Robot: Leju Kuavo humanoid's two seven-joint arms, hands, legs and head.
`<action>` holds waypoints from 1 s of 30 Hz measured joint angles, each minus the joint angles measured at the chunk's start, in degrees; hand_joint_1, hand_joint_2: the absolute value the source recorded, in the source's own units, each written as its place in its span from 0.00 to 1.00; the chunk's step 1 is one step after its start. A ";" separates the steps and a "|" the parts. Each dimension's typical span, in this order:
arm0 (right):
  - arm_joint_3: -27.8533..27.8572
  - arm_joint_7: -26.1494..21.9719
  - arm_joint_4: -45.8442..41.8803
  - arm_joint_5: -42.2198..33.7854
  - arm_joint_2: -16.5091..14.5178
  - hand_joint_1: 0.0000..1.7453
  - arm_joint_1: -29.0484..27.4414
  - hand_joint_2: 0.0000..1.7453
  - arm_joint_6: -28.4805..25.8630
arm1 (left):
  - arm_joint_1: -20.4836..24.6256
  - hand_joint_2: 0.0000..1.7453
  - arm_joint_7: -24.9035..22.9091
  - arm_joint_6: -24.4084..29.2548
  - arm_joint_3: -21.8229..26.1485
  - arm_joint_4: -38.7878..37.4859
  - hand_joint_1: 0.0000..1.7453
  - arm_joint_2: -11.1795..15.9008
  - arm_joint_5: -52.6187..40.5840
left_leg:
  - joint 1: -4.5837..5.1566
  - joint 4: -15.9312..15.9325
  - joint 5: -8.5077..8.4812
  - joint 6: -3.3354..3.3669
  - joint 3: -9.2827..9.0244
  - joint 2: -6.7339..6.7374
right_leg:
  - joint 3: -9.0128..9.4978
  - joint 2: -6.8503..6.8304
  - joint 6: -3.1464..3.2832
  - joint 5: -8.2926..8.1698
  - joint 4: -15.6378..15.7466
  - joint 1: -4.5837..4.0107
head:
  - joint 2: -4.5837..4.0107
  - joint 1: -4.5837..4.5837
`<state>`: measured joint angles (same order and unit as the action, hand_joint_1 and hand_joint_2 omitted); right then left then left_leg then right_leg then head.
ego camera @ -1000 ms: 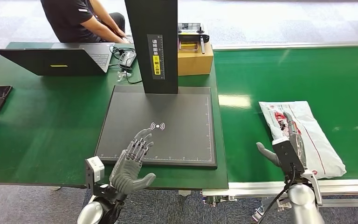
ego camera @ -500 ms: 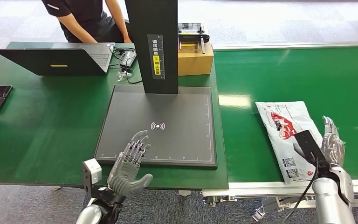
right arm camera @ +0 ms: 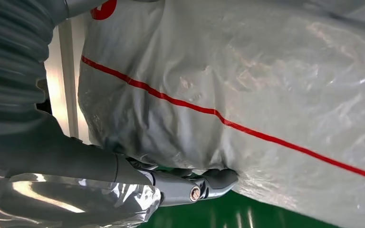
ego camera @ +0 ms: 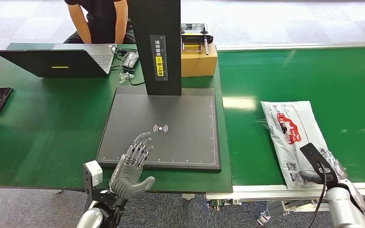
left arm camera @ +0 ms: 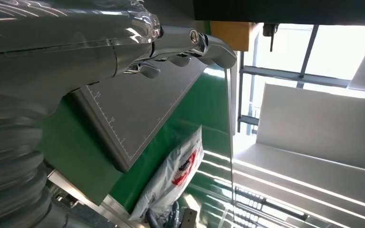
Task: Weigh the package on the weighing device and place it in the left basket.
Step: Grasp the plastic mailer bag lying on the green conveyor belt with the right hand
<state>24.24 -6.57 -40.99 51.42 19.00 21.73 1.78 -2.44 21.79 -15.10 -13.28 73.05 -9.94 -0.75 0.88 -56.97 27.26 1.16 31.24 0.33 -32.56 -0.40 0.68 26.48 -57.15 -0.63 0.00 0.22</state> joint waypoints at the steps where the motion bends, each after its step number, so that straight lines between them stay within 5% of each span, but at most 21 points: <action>1: -0.14 0.26 1.02 0.37 0.20 0.00 0.54 1.00 0.71 | 0.01 1.00 0.00 0.00 0.01 0.00 0.00 0.01 0.04 | 0.00 0.00 0.00 0.00 -0.02 0.00 | 0.02 0.00 0.00 0.00 0.00 0.00 | 0.00 0.00; 3: -0.57 0.46 2.90 0.91 0.55 0.39 1.56 1.00 1.63 | 0.01 1.00 0.00 0.01 0.03 0.00 0.00 0.02 0.10 | -0.01 0.00 0.00 0.00 -0.08 0.00 | 0.09 0.00 0.00 0.00 0.00 -0.01 | 0.00 0.00; 5: -0.98 0.49 4.34 1.15 0.71 0.89 2.41 1.00 2.07 | 0.02 1.00 0.00 0.03 0.08 0.01 0.00 0.03 0.10 | -0.01 0.00 0.00 0.01 -0.14 0.01 | 0.17 0.00 0.00 0.00 0.00 -0.01 | 0.00 0.00; 7: -1.21 0.37 5.24 1.16 0.74 1.00 3.02 1.00 2.12 | 0.00 1.00 0.00 0.22 0.16 0.07 0.00 0.04 0.09 | -0.01 0.00 0.01 0.02 -0.19 0.01 | 0.24 0.00 -0.01 0.00 0.00 -0.01 | 0.00 -0.01; 24: -3.19 -0.47 6.95 0.14 0.18 1.00 5.60 1.00 0.76 | -0.38 1.00 -0.19 1.23 0.99 1.27 0.00 0.04 -0.04 | -0.03 -0.02 0.00 0.03 -0.23 0.00 | 0.27 -0.01 -0.05 -0.03 0.00 -0.03 | 0.00 0.00; 30: -3.88 -2.42 7.42 -1.53 -0.83 1.00 5.59 1.00 -3.64 | -0.57 1.00 -0.04 1.86 0.99 1.45 0.00 0.04 0.42 | -0.04 -0.01 -0.02 0.01 -0.22 0.00 | 0.27 -0.01 -0.05 -0.03 0.00 -0.04 | 0.00 -0.01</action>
<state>20.36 -8.99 -33.57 49.89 18.17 27.32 -1.86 -3.01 21.75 -13.25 -12.29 74.49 -9.90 -0.34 0.84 -56.98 27.25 1.17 31.02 0.33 -32.29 -0.41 0.63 26.45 -57.15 -0.67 0.00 0.21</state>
